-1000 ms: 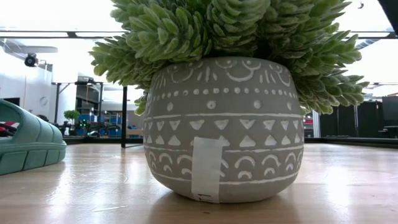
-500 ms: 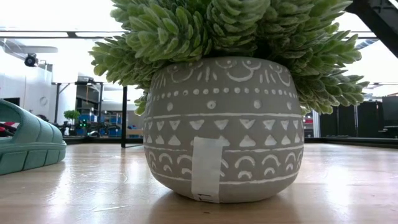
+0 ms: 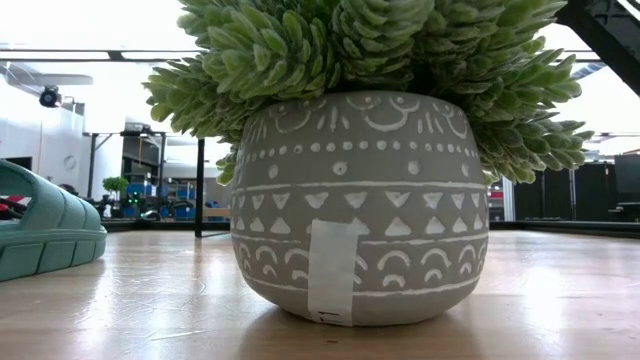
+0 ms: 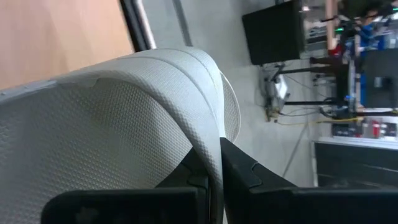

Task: Pick and place slides into the shelf
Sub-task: Put the left gray slipper on the shelf

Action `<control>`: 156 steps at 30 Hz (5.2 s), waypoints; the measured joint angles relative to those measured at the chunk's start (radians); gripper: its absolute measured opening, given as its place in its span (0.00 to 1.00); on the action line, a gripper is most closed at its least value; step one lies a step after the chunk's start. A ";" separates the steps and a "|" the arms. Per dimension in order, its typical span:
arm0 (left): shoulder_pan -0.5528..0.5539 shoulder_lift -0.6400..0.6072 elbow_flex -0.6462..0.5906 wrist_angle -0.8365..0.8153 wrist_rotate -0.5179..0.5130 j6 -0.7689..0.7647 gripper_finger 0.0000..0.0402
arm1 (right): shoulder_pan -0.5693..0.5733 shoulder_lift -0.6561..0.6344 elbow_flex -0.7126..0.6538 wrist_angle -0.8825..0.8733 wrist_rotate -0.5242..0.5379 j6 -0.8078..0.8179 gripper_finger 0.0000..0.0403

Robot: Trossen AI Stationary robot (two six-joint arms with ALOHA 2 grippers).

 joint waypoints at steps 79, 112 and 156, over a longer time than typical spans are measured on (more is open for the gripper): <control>0.000 0.008 0.000 0.007 0.001 -0.031 0.00 | -0.079 -0.002 -0.294 0.318 -0.184 -0.058 0.05; 0.000 0.017 -0.003 0.011 0.004 0.002 0.00 | 0.022 -0.045 -0.292 0.252 -0.151 0.072 0.37; 0.000 0.021 -0.002 0.025 0.011 -0.006 0.00 | -0.066 -0.055 -0.358 0.264 -0.253 0.082 0.22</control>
